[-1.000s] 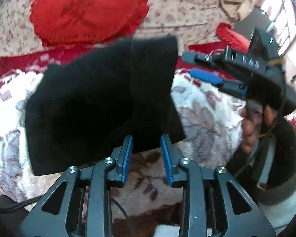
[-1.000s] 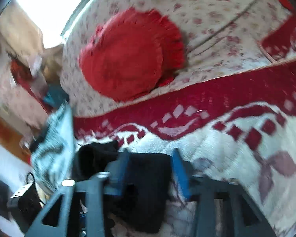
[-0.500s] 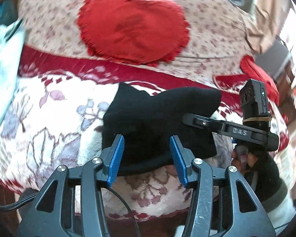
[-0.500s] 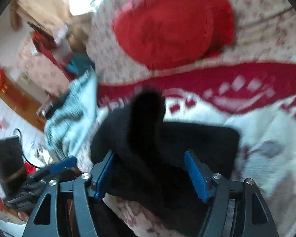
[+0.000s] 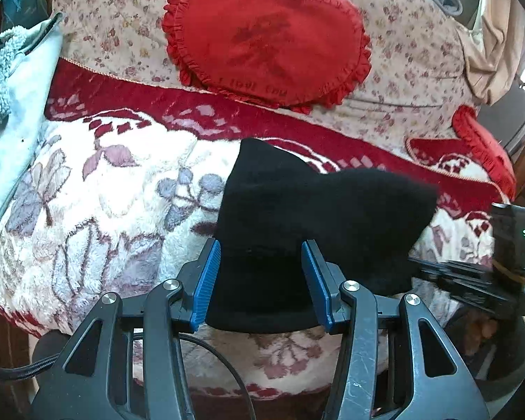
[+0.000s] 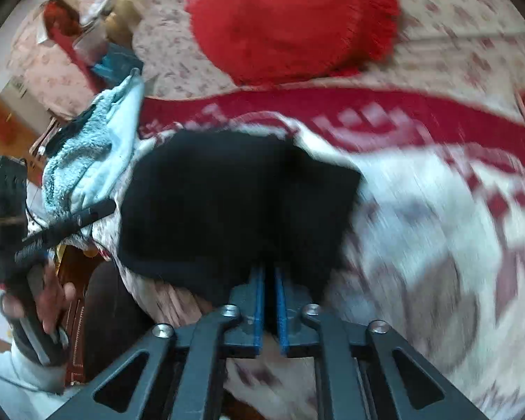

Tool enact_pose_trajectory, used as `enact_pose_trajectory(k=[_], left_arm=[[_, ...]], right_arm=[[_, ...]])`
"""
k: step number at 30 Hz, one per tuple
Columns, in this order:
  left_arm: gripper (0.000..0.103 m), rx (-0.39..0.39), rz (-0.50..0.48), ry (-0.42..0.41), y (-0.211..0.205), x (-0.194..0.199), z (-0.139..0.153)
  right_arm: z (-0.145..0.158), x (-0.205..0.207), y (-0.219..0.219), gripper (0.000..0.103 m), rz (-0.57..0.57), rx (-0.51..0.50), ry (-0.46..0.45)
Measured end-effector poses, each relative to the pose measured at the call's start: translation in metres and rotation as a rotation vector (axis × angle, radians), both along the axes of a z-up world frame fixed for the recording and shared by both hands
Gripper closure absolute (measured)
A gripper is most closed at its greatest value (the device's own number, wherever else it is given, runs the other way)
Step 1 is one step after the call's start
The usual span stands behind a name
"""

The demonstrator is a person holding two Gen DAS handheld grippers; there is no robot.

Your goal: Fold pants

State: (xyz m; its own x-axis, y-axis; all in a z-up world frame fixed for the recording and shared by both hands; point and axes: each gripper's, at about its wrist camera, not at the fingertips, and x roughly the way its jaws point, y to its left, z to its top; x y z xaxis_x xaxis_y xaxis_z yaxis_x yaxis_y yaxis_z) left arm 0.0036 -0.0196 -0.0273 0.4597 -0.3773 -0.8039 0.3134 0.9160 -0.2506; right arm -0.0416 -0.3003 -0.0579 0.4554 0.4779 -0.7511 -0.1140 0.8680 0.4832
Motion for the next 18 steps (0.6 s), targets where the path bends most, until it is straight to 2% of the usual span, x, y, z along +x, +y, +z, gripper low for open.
enact_pose_trajectory(k=[4, 6, 8, 9, 12, 15, 16, 17, 18], left_arm=[[0.055, -0.001, 0.005, -0.001, -0.007, 0.004, -0.004], [0.055, 0.01, 0.004, -0.003, -0.011, 0.004, -0.006], [0.055, 0.018, 0.001, 0.001, -0.015, 0.001, -0.009], [0.055, 0.02, -0.004, 0.007, -0.016, 0.0, -0.01], [0.055, 0.027, -0.023, 0.002, -0.017, -0.004, -0.011], [0.054, 0.037, -0.029, 0.018, -0.018, -0.004, -0.018], [0.054, 0.046, -0.028, 0.019, -0.019, -0.004, -0.02], [0.054, 0.054, -0.027, 0.018, -0.019, -0.004, -0.021], [0.054, 0.055, -0.024, 0.02, -0.019, -0.004, -0.021]], right_arm=[[0.023, -0.008, -0.023, 0.101, -0.103, 0.014, -0.092], [0.042, -0.004, -0.023, 0.096, -0.109, 0.047, -0.154], [0.062, 0.008, -0.01, 0.063, -0.064, 0.037, -0.214], [0.063, 0.014, -0.005, 0.041, -0.054, 0.035, -0.216], [0.05, 0.029, 0.003, 0.04, -0.059, 0.107, -0.16], [0.02, 0.041, 0.006, 0.04, -0.086, 0.175, -0.089], [0.016, 0.045, 0.008, 0.044, -0.085, 0.192, -0.08], [0.007, 0.051, 0.013, 0.053, -0.067, 0.248, -0.078], [0.006, 0.054, 0.017, 0.081, -0.059, 0.276, -0.076]])
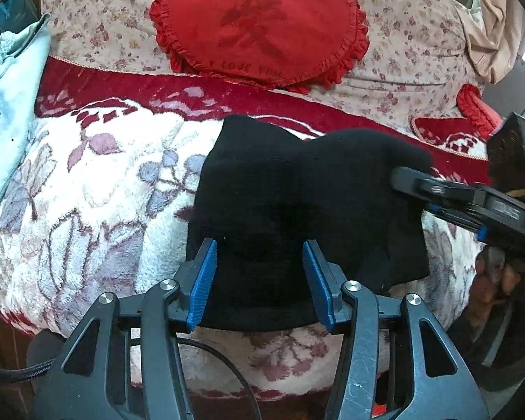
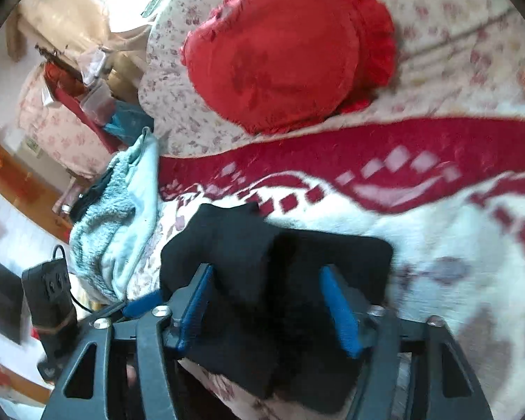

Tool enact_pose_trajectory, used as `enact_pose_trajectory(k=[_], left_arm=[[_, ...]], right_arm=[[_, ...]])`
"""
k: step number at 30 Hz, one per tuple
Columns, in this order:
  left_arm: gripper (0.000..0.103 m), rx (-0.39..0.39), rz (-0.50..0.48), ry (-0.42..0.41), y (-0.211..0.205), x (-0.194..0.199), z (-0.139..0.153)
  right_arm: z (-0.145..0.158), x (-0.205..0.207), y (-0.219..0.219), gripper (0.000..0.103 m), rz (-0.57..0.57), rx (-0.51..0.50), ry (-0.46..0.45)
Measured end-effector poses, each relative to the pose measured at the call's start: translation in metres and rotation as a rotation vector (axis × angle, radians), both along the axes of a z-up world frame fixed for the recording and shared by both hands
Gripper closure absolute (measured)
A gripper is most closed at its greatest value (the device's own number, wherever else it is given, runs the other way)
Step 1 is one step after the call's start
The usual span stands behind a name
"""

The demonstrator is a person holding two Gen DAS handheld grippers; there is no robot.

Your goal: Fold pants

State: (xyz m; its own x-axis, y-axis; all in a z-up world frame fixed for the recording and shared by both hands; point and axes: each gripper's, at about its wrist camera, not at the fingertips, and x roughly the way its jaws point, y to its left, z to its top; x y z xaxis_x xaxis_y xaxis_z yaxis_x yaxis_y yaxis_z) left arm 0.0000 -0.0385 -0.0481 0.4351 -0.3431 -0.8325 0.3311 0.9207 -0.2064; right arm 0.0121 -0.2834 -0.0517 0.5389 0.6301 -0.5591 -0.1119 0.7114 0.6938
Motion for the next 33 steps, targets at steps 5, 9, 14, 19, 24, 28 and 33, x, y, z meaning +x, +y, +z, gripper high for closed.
enact_pose_trajectory(k=[5, 9, 14, 19, 24, 28, 33], left_arm=[[0.054, -0.036, 0.044, -0.04, 0.015, 0.008, 0.024], [0.048, -0.054, 0.085, -0.028, 0.018, 0.022, 0.024], [0.047, 0.007, 0.062, 0.048, -0.002, 0.025, -0.004], [0.047, 0.035, 0.072, 0.012, -0.005, 0.026, 0.001], [0.047, 0.056, 0.081, -0.033, -0.013, 0.034, 0.009], [0.047, 0.079, 0.071, -0.024, -0.021, 0.042, 0.001], [0.046, 0.103, 0.092, -0.023, -0.028, 0.052, -0.008]], right_arm=[[0.071, -0.006, 0.023, 0.093, 0.111, -0.045, -0.188], [0.074, -0.03, 0.008, 0.093, 0.097, -0.189, -0.169], [0.0, -0.033, -0.019, 0.093, 0.009, -0.268, 0.067], [0.035, -0.038, -0.035, 0.07, -0.118, -0.328, -0.029], [0.054, -0.037, -0.013, 0.07, -0.033, -0.333, -0.112], [0.027, -0.03, 0.011, 0.07, 0.006, -0.483, -0.072], [-0.001, -0.008, 0.023, 0.07, -0.013, -0.609, -0.152]])
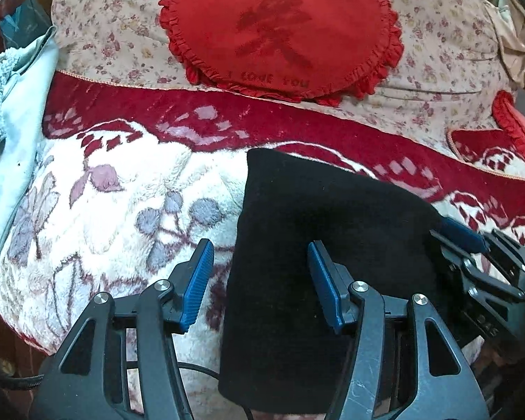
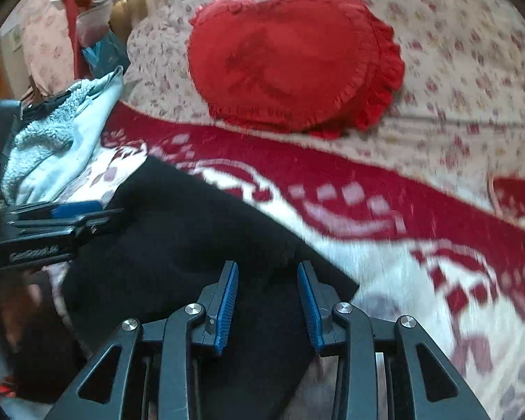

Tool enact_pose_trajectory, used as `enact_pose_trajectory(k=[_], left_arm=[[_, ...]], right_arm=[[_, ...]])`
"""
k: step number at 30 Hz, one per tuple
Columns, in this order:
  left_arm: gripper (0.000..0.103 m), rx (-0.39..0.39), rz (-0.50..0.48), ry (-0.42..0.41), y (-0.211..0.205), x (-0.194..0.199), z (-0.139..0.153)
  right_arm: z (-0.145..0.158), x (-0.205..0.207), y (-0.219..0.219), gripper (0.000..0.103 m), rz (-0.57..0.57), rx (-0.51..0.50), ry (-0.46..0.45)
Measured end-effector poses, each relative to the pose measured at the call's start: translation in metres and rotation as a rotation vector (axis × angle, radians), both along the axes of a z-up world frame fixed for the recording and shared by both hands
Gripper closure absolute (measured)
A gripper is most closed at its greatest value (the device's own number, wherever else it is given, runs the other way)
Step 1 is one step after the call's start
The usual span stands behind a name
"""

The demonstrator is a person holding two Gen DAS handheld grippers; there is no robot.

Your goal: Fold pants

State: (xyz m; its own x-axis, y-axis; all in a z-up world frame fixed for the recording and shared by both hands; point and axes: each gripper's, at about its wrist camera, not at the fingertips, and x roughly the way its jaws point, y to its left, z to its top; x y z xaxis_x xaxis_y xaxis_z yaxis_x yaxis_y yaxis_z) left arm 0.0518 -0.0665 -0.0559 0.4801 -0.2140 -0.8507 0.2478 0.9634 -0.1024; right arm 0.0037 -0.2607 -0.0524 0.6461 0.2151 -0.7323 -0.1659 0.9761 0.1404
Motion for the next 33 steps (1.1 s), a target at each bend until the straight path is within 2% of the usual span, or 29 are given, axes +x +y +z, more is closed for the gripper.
enact_pose_trajectory(k=[3, 6, 9, 13, 16, 20, 22, 25, 29, 33], left_arm=[[0.04, 0.0, 0.027, -0.004, 0.0, 0.005, -0.002], [0.039, -0.008, 0.036, -0.004, 0.001, 0.005, -0.003], [0.039, -0.007, 0.037, -0.005, 0.001, 0.002, -0.002], [0.039, 0.005, 0.035, -0.023, 0.001, -0.003, 0.004], [0.039, 0.006, 0.04, -0.027, 0.004, -0.008, 0.007], [0.039, -0.004, 0.053, -0.022, 0.008, -0.012, 0.006], [0.039, -0.009, 0.055, -0.021, 0.007, -0.015, 0.007], [0.039, 0.006, 0.05, -0.029, 0.006, -0.021, 0.012], [0.039, 0.009, 0.051, -0.052, 0.009, -0.028, 0.02], [0.039, 0.001, 0.055, -0.05, 0.011, -0.032, 0.023]], right_arm=[[-0.006, 0.02, 0.001, 0.069, 0.005, 0.001, -0.011], [-0.007, 0.031, -0.005, 0.069, 0.01, 0.043, 0.012], [0.003, 0.026, -0.011, 0.069, -0.003, 0.091, 0.038], [0.031, 0.0, -0.018, 0.069, -0.003, 0.154, 0.012], [0.04, -0.026, -0.011, 0.069, 0.028, 0.149, 0.009], [0.014, -0.048, 0.003, 0.068, 0.065, 0.114, 0.082], [0.006, -0.048, 0.006, 0.068, 0.06, 0.099, 0.068], [0.014, -0.045, 0.008, 0.068, 0.055, 0.081, 0.084], [0.033, -0.048, 0.003, 0.067, 0.044, 0.129, 0.044], [0.035, -0.05, 0.0, 0.067, 0.022, 0.127, 0.051]])
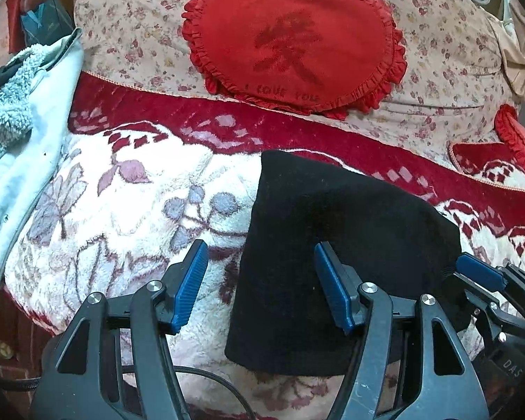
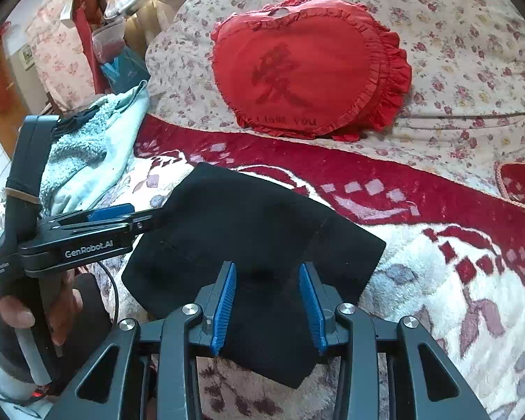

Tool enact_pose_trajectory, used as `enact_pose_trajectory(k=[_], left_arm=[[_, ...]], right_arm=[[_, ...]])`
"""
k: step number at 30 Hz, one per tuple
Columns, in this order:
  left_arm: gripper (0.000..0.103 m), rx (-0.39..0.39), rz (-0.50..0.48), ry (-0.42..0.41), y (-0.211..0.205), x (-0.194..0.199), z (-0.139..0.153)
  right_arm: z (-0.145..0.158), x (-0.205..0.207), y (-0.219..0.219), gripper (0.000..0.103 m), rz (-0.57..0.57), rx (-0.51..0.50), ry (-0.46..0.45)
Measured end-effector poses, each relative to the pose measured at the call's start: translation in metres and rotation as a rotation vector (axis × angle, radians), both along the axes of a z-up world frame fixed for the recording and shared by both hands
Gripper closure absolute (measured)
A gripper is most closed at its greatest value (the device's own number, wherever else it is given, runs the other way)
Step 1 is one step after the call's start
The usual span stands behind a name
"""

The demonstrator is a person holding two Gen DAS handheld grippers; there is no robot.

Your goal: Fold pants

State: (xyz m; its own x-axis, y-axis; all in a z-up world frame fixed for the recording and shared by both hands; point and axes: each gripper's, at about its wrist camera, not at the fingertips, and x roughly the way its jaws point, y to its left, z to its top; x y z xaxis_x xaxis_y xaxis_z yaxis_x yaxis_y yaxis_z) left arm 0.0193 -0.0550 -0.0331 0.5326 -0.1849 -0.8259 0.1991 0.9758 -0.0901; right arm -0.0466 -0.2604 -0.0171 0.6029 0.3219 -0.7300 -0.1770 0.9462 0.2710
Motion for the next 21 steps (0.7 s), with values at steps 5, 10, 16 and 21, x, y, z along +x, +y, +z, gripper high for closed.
enact_pose_trajectory(k=[5, 10, 16, 21], left_arm=[[0.039, -0.015, 0.003, 0.008, 0.008, -0.004, -0.001], [0.039, -0.034, 0.022, 0.038, 0.014, -0.001, -0.01], [0.039, -0.014, 0.023, 0.044, 0.006, 0.003, -0.019], [0.039, -0.003, 0.039, 0.04, 0.003, 0.011, -0.022]], right_arm=[[-0.004, -0.005, -0.019, 0.064, -0.085, 0.016, 0.018], [-0.015, 0.0, -0.039, 0.054, -0.174, 0.029, 0.052], [-0.027, 0.024, -0.03, 0.075, -0.128, 0.04, 0.047], [-0.022, 0.054, -0.014, 0.086, -0.083, -0.083, 0.014]])
